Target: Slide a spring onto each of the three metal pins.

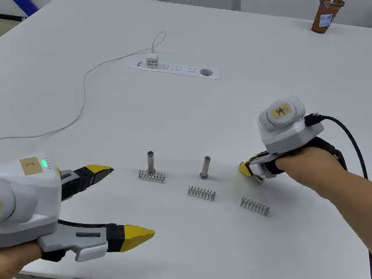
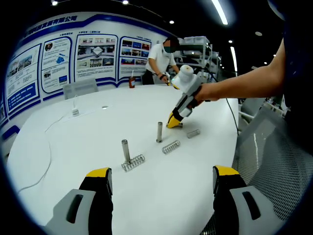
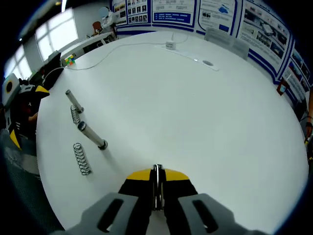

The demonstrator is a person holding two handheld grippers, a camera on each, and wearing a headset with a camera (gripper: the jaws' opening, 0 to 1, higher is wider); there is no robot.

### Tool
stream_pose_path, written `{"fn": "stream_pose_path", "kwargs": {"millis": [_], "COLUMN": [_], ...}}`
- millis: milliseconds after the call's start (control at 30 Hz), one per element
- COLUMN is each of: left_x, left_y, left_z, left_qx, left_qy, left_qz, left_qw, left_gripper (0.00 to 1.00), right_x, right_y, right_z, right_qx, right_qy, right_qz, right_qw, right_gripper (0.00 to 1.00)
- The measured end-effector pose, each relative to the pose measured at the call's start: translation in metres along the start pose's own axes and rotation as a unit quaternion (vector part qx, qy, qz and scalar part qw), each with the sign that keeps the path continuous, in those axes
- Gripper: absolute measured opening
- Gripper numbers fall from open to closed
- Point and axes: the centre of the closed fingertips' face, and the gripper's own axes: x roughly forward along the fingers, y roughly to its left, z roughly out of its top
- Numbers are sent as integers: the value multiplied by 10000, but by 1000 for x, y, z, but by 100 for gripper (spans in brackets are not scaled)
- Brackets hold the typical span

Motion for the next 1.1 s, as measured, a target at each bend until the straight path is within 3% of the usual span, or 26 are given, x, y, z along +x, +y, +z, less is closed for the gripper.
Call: {"fn": "stream_pose_path", "kwargs": {"millis": [433,1100], "left_x": [-3,-6], "left_y": [0,-5], "left_z": [5,8], "left_qx": [74,151], "left_qy": [-55,-44], "left_qz": [13,-8], "left_qw": [10000,9999], "left_gripper": [86,85], "right_x": [-34,-52], "right_y": [4,9], "right_z": [11,0], "right_qx": [76,218], "right_qy": [-475,-798], "right_qz": [-80,-185], "right_qw": [9988,9964], "right_gripper": [9,9]}}
